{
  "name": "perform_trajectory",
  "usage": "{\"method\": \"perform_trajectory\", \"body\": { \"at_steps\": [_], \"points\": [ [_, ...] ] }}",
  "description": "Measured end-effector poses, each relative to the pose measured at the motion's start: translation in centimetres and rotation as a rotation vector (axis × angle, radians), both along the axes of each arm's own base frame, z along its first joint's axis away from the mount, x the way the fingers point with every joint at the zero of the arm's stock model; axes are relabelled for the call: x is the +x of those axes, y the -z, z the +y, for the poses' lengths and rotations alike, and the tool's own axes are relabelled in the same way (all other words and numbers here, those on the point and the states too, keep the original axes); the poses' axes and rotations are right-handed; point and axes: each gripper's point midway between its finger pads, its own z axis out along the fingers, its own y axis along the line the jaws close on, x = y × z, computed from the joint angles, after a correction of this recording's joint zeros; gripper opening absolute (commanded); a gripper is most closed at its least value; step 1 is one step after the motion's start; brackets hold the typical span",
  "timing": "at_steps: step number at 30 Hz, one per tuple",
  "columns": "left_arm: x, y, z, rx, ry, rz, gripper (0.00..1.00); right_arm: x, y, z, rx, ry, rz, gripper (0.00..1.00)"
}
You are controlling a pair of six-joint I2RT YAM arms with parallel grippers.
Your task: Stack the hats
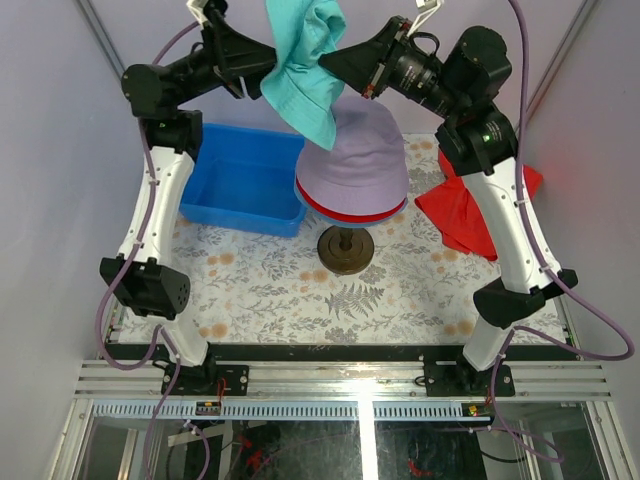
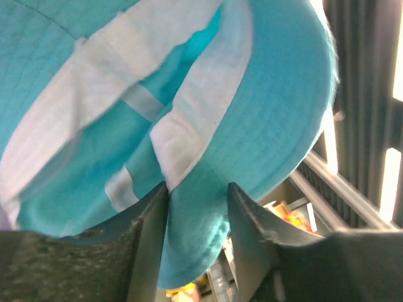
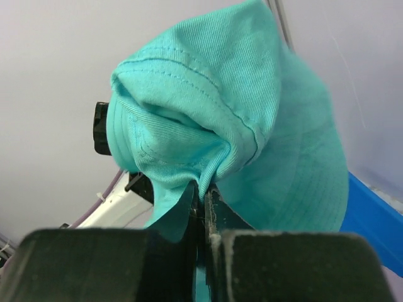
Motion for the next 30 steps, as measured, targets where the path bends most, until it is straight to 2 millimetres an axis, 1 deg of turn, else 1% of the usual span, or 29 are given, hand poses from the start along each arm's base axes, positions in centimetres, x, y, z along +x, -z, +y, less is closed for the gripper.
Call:
{"method": "perform_trajectory", "body": {
  "at_steps": [1, 2, 5, 7, 11, 15, 19, 24, 27, 30],
  "points": [
    [0.3, 0.0, 0.6, -0.004, -0.015, -0.002, 0.85, 0.1, 0.1, -0.1, -0.007, 0.010, 0.005, 0.00],
    [0.8, -0.1, 1.5, -0.012, -0.038, -0.006, 0.99, 0.1, 0.1, -0.2, -0.011, 0.020, 0.007, 0.00],
    [1.8, -0.1, 3.1, -0.024, -0.089, -0.037, 1.00, -0.1, -0.5, -0.9, -0.015, 0.044, 0.001, 0.00],
    [2.0, -0.2, 3.5, -0.031, -0.104, -0.062, 0.99, -0.5, -1.5, -1.5, -0.005, 0.062, -0.024, 0.00],
    [2.0, 0.4, 3.4, -0.033, -0.102, -0.088, 1.00, -1.2, -3.6, -2.8, 0.019, 0.102, -0.085, 0.00],
    [2.7, 1.8, 3.4, -0.032, -0.103, -0.077, 1.00, -2.1, -5.4, -4.7, 0.023, 0.171, -0.149, 0.00],
    [3.4, 2.9, 3.5, -0.031, -0.105, -0.060, 0.99, -3.5, -6.3, -7.1, -0.004, 0.256, -0.200, 0.00],
    [3.4, 3.3, 3.6, -0.032, -0.107, -0.077, 0.99, -5.8, -7.4, -9.9, -0.030, 0.347, -0.254, 0.00],
    [3.6, 3.7, 3.6, -0.033, -0.108, -0.080, 1.00, -6.3, -7.2, -10.6, -0.042, 0.364, -0.256, 0.00],
    [3.8, 4.3, 3.6, -0.034, -0.109, -0.077, 1.00, -5.3, -5.7, -10.0, -0.072, 0.361, -0.219, 0.00]
  ]
}}
